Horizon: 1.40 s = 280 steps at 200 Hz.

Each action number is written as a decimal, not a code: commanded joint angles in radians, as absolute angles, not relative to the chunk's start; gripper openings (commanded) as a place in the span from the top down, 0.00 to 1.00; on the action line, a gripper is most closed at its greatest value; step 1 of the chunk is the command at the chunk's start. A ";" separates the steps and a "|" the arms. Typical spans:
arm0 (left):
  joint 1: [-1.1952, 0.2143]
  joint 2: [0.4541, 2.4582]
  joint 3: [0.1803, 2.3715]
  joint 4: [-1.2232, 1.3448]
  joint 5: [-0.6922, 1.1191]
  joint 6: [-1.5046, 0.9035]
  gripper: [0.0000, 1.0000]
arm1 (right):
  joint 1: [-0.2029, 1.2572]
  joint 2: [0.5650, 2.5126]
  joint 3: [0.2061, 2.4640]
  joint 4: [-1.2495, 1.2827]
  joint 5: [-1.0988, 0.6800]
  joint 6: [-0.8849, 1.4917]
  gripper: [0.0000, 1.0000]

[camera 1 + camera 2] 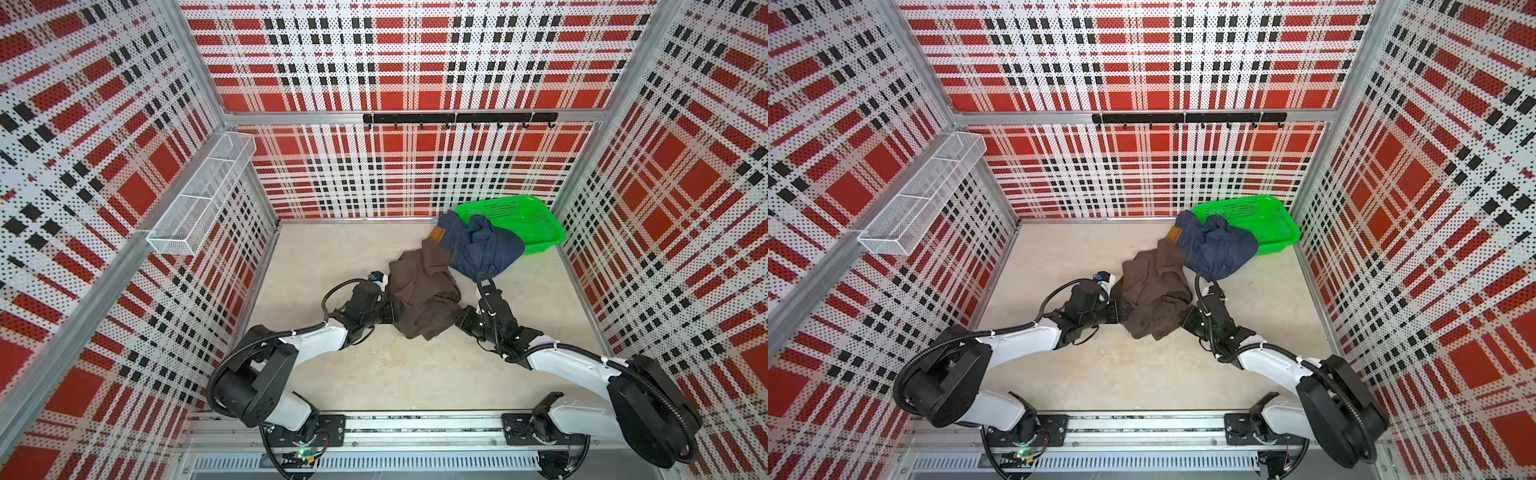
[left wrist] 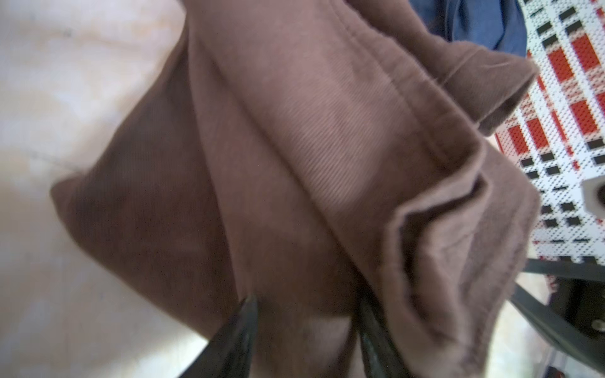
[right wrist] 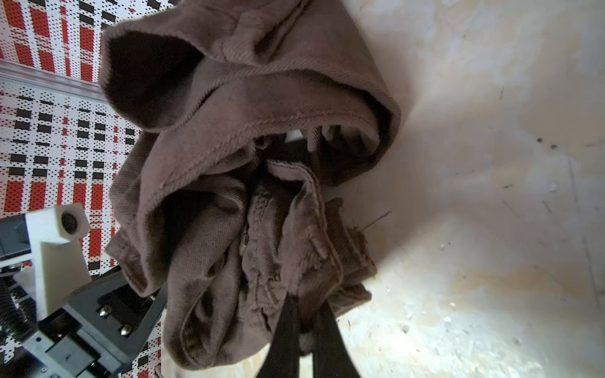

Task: Fold and stack the trousers
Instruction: Flatten out the trousers at the center of the table.

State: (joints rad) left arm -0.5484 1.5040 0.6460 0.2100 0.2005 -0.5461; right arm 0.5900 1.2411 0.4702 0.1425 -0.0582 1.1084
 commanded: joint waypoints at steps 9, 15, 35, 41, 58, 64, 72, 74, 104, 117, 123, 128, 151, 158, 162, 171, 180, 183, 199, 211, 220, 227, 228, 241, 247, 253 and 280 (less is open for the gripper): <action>-0.532 1.519 0.692 0.249 0.255 -0.521 0.73 | 0.598 1.194 0.484 0.091 -0.013 1.108 1.00; -0.532 1.512 0.698 0.243 0.252 -0.519 0.78 | 0.598 1.182 0.485 0.084 -0.007 1.106 1.00; -0.527 1.457 0.710 0.221 0.221 -0.514 0.96 | 0.598 1.129 0.516 0.008 0.023 1.083 1.00; -0.525 1.435 0.717 0.205 0.206 -0.511 1.00 | 0.598 1.109 0.528 -0.019 0.038 1.074 1.00; -0.517 1.356 0.735 0.144 0.139 -0.494 1.00 | 0.599 1.048 0.560 -0.085 0.086 1.049 1.00; -0.511 1.328 0.741 0.121 0.113 -0.487 1.00 | 0.598 1.029 0.573 -0.110 0.101 1.037 1.00; -0.504 1.289 0.748 0.090 0.080 -0.480 1.00 | 0.599 1.004 0.593 -0.150 0.122 1.024 1.00; -0.500 1.278 0.751 0.082 0.072 -0.478 1.00 | 0.598 1.000 0.598 -0.160 0.128 1.020 1.00; -0.460 1.132 0.781 -0.023 -0.025 -0.453 1.00 | 0.598 0.930 0.669 -0.262 0.189 0.984 1.00; -0.442 1.066 0.799 -0.070 -0.064 -0.446 1.00 | 0.599 0.911 0.700 -0.295 0.201 0.971 1.00; -0.435 1.036 0.807 -0.091 -0.080 -0.440 1.00 | 0.598 0.903 0.715 -0.309 0.202 0.963 1.00; -0.430 1.012 0.815 -0.110 -0.088 -0.435 1.00 | 0.598 0.899 0.727 -0.320 0.224 0.957 1.00; -0.403 0.928 0.861 -0.193 -0.120 -0.418 1.00 | 0.600 0.895 0.792 -0.369 0.246 0.923 1.00; -0.396 0.913 0.876 -0.214 -0.121 -0.412 1.00 | 0.599 0.897 0.815 -0.384 0.253 0.911 1.00; -0.392 0.906 0.885 -0.226 -0.123 -0.411 1.00 | 0.598 0.898 0.826 -0.391 0.256 0.905 1.00; -0.386 0.895 0.902 -0.250 -0.123 -0.407 1.00 | 0.598 0.903 0.852 -0.402 0.263 0.891 1.00; -0.384 0.889 0.913 -0.268 -0.125 -0.405 1.00 | 0.599 0.905 0.875 -0.412 0.271 0.880 1.00; -0.384 0.887 0.915 -0.273 -0.125 -0.405 1.00 | 0.598 0.906 0.882 -0.415 0.274 0.875 1.00; -0.383 0.882 0.925 -0.297 -0.118 -0.411 1.00 | 0.598 0.905 0.917 -0.435 0.293 0.856 1.00; -0.383 0.892 0.924 -0.311 -0.108 -0.414 1.00 | 0.598 0.908 0.935 -0.460 0.318 0.847 1.00; -0.383 0.912 0.919 -0.321 -0.098 -0.418 1.00 | 0.598 0.914 0.947 -0.486 0.344 0.842 1.00; -0.383 0.930 0.911 -0.322 -0.087 -0.421 1.00 | 0.598 0.919 0.951 -0.503 0.360 0.838 1.00; -0.383 0.933 0.910 -0.321 -0.086 -0.421 1.00 | 0.597 0.921 0.951 -0.505 0.362 0.837 1.00; -0.383 0.971 0.893 -0.315 -0.073 -0.429 0.95 | 0.597 0.933 0.948 -0.538 0.400 0.835 1.00; -0.383 0.991 0.885 -0.309 -0.067 -0.431 0.89 | 0.594 0.939 0.948 -0.561 0.423 0.836 1.00; -0.383 1.007 0.880 -0.303 -0.063 -0.434 0.86 | 0.590 0.945 0.948 -0.583 0.447 0.835 1.00; -0.385 1.047 0.874 -0.270 -0.056 -0.441 0.56 | 0.513 0.938 0.944 -0.709 0.536 0.855 1.00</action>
State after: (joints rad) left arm -0.4080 1.0306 0.8852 -0.2867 0.0120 -0.4419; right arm 0.5892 0.9558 0.9398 -0.5331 0.3222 0.8539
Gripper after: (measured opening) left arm 0.330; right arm 0.086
